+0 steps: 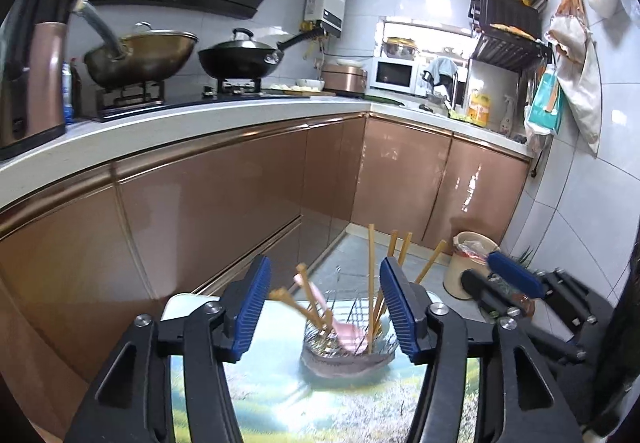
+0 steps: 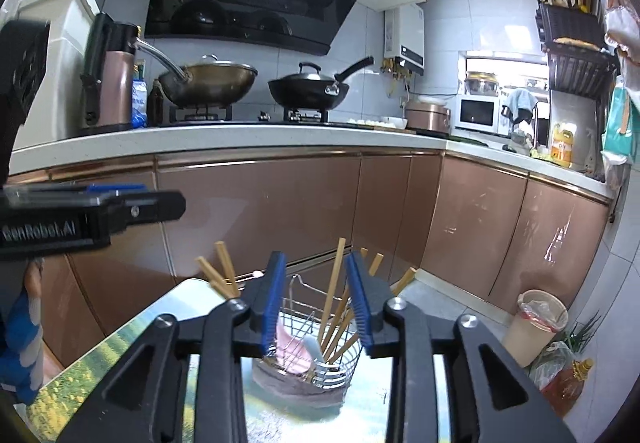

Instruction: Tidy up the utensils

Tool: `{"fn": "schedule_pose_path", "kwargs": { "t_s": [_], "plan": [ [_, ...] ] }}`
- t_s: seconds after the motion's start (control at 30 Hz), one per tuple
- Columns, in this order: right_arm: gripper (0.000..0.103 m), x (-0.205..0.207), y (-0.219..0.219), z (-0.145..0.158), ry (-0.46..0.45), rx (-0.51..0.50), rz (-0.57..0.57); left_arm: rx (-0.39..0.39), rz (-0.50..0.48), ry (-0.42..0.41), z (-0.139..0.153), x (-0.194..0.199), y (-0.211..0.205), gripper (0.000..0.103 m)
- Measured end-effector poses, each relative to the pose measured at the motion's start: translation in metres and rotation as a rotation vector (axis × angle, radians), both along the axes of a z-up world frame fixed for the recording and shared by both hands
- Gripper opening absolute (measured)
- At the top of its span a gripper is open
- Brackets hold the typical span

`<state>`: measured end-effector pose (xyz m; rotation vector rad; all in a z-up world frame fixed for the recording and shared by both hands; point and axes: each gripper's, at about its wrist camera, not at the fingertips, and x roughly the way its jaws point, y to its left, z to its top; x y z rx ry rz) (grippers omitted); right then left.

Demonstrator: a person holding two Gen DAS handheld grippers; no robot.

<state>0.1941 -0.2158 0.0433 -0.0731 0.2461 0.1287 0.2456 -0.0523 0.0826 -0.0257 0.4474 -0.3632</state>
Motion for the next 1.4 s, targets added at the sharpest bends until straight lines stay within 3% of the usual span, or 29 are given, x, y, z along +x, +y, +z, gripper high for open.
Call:
{"fn": "schedule_pose_path", "kwargs": {
  "t_s": [0.3, 0.7, 1.03, 1.4],
  "plan": [
    [0.042, -0.078, 0.018, -0.005, 0.021, 0.03, -0.005, 0.0, 0.076, -0.02, -0.017, -0.072, 0.037, 0.072],
    [0.053, -0.156, 0.026, -0.046, 0.082, 0.083, -0.044, 0.074, 0.143, -0.123, -0.045, -0.163, 0.053, 0.095],
    [0.068, -0.182, 0.015, -0.075, 0.111, 0.111, -0.131, 0.094, 0.169, -0.181, -0.062, -0.196, 0.057, 0.103],
    [0.069, -0.184, 0.01, -0.087, 0.108, 0.116, -0.161, 0.122, 0.174, -0.175, -0.076, -0.201, 0.056, 0.103]
  ]
}}
